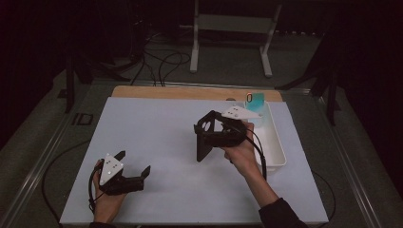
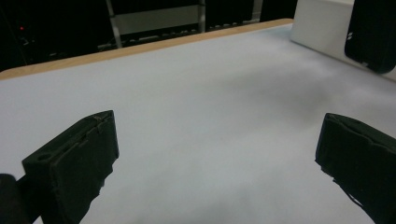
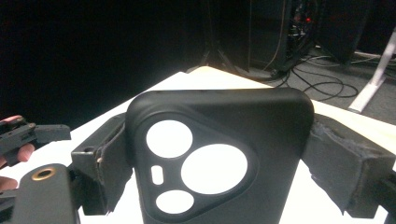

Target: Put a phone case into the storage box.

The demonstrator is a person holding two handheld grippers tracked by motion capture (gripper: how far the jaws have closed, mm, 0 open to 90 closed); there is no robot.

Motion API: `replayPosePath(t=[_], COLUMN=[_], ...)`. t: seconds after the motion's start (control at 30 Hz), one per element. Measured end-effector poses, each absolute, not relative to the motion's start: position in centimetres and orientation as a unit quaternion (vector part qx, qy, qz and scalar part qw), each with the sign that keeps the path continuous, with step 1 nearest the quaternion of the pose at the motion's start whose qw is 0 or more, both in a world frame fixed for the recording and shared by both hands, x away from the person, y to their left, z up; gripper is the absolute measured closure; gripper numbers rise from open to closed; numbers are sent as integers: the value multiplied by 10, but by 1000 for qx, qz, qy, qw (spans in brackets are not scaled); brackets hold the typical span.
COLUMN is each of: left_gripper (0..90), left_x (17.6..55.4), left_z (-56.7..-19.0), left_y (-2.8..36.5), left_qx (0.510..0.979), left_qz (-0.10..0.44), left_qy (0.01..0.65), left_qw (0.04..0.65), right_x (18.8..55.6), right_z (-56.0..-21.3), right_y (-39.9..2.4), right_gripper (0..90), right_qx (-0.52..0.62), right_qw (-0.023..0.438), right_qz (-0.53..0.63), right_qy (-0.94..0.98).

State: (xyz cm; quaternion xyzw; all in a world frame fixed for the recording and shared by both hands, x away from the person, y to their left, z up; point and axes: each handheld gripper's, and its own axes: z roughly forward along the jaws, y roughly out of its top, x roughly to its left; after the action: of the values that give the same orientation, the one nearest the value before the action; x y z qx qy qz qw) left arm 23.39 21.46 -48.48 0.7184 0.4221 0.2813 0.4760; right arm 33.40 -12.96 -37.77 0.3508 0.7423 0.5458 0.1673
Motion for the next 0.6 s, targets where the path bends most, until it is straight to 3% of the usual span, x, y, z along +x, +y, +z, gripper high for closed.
replayPosePath(t=[0.6], left_gripper=[0], left_x=[229], left_z=[-493], left_y=[222], left_qx=[709], left_qz=[295], left_qy=[435], left_qw=[470], right_x=[351], right_z=[-370], right_y=[-151], right_gripper=[140], right_qx=[377], right_qw=[191], right_qz=[541], right_qy=[727])
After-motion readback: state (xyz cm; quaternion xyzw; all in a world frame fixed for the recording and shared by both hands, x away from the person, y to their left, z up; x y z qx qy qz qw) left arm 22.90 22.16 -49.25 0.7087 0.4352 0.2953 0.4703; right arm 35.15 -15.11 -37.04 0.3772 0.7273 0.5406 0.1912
